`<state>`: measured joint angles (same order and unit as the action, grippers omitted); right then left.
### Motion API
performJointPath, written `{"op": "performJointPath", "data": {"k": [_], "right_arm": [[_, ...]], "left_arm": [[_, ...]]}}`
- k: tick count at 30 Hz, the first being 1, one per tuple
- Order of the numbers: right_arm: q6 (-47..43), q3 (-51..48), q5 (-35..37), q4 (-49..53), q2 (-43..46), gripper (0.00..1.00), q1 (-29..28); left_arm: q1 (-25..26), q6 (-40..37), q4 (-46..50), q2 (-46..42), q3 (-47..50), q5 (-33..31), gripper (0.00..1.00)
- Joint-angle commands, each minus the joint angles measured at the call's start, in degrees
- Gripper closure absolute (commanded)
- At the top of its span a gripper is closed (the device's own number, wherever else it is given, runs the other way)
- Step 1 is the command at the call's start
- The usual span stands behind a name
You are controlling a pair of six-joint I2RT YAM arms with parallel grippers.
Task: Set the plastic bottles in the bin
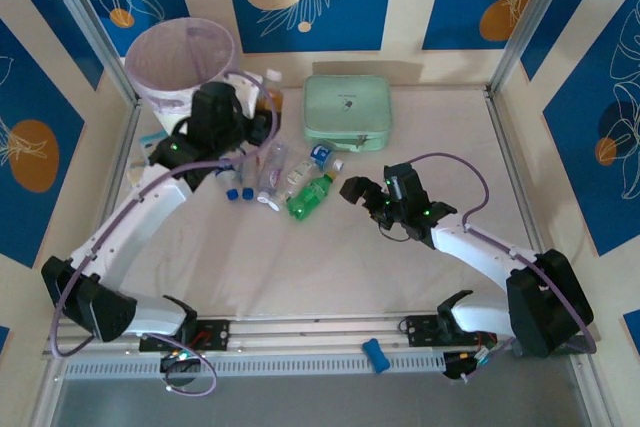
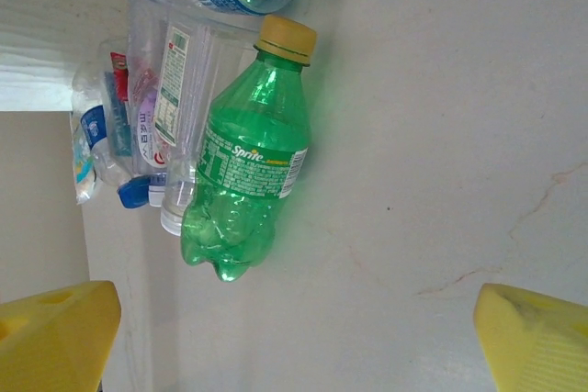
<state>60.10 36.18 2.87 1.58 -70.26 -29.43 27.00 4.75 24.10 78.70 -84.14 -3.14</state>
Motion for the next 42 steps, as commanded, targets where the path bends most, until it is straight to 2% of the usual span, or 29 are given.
{"op": "performJointPath", "data": {"k": [1, 7, 11, 16, 23, 29, 31, 33, 34, 36, 42], "right_arm": [[0.56, -0.85, 0.63, 2.06, 2.03, 0.01, -0.14], [-0.50, -0.75, 1.61, 5.15, 4.22, 0.01, 0.55], [-1.36, -0.60, 2.05, 7.18, 6.39, 0.01, 1.77], [-2.29, -0.75, 3.34, 9.88, 9.09, 0.01, 3.21], [-1.98, -1.99, 3.80, 11.11, 11.52, 0.01, 4.62], [-2.20, -2.54, 4.76, 12.61, 13.93, 0.01, 5.17], [-2.26, -2.99, 4.86, 12.83, 14.63, 0.01, 5.51], [-2.09, -3.38, 4.82, 12.84, 15.23, 0.01, 5.86], [-2.02, -3.60, 4.77, 12.91, 15.45, 0.01, 6.04], [-2.03, -3.80, 4.51, 12.83, 15.64, 0.01, 6.30], [-2.26, -4.19, 3.90, 11.51, 15.02, 0.01, 6.49]], "left_arm": [[-5.32, -7.13, 4.73, 3.04, -7.86, 2.12, 0.57], [-14.51, -10.86, 10.22, 10.43, -20.30, 4.08, 0.57], [-19.64, -9.81, 9.31, 13.28, -23.18, 4.44, 0.57], [-23.30, -10.69, 9.63, 17.54, -26.48, 1.35, 0.56], [-27.19, -8.86, 11.18, 23.88, -30.98, 1.79, 0.56], [-28.50, -8.20, 15.21, 29.01, -37.33, 1.56, 0.54], [-28.59, -7.79, 15.79, 29.56, -38.26, 1.55, 0.48], [-28.58, -7.00, 15.98, 29.36, -38.31, 1.83, 0.35], [-28.58, -6.58, 16.11, 29.03, -38.23, 1.99, 0.21], [-28.51, -5.59, 16.24, 28.16, -38.29, 2.20, 0.02], [-27.78, -3.29, 16.62, 23.33, -37.85, 5.85, 0.00]]}}
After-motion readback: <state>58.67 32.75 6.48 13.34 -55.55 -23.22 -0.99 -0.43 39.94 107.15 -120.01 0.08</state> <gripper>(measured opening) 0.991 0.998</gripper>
